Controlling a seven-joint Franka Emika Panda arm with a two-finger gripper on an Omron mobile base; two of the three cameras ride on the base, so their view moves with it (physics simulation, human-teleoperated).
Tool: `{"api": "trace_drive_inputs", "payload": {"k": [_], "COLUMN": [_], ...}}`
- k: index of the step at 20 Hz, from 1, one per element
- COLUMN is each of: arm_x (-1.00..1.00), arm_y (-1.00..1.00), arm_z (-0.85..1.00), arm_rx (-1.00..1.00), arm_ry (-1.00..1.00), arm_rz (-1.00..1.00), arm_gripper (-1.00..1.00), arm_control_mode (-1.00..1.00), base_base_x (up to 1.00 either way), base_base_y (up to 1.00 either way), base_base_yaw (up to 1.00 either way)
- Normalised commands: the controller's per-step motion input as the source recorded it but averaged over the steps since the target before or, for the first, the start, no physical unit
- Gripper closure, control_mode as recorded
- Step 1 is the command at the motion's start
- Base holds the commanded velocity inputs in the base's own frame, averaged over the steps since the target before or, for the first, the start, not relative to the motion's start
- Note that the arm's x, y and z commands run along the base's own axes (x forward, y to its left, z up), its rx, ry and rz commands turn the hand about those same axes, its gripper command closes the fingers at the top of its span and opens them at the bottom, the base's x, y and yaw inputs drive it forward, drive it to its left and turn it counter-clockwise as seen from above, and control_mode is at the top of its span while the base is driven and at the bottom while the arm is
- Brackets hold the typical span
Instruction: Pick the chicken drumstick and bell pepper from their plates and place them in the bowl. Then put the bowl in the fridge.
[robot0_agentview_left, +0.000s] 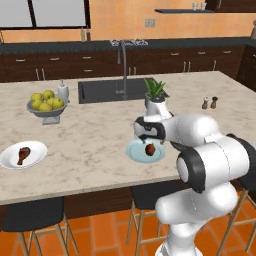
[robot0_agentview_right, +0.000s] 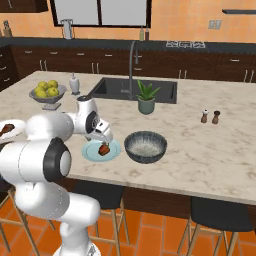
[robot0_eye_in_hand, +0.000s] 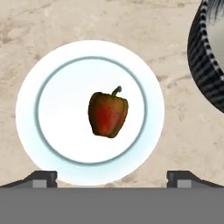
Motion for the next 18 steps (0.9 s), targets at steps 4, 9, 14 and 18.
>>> {"api": "trace_drive_inputs", "payload": {"k": [4, 9, 14, 18], "arm_x": [0.41, 0.3, -0.02, 0.2], "arm_y": [0.0, 0.0, 0.0, -0.03], "arm_z": [-0.24, -0.36, -0.27, -0.22], "arm_rx": [0.0, 0.0, 0.0, 0.0], "arm_ry": [0.0, 0.03, 0.09, 0.0], "arm_rz": [0.0, 0.0, 0.0, 0.0], "arm_gripper": [-1.0, -1.0, -1.0, -1.0], "arm_control_mode": [-1.0, -1.0, -1.0, -1.0], "base_base_x": [0.0, 0.0, 0.0, 0.0], "base_base_y": [0.0, 0.0, 0.0, 0.0], "base_base_yaw": [0.0, 0.0, 0.0, 0.0]}}
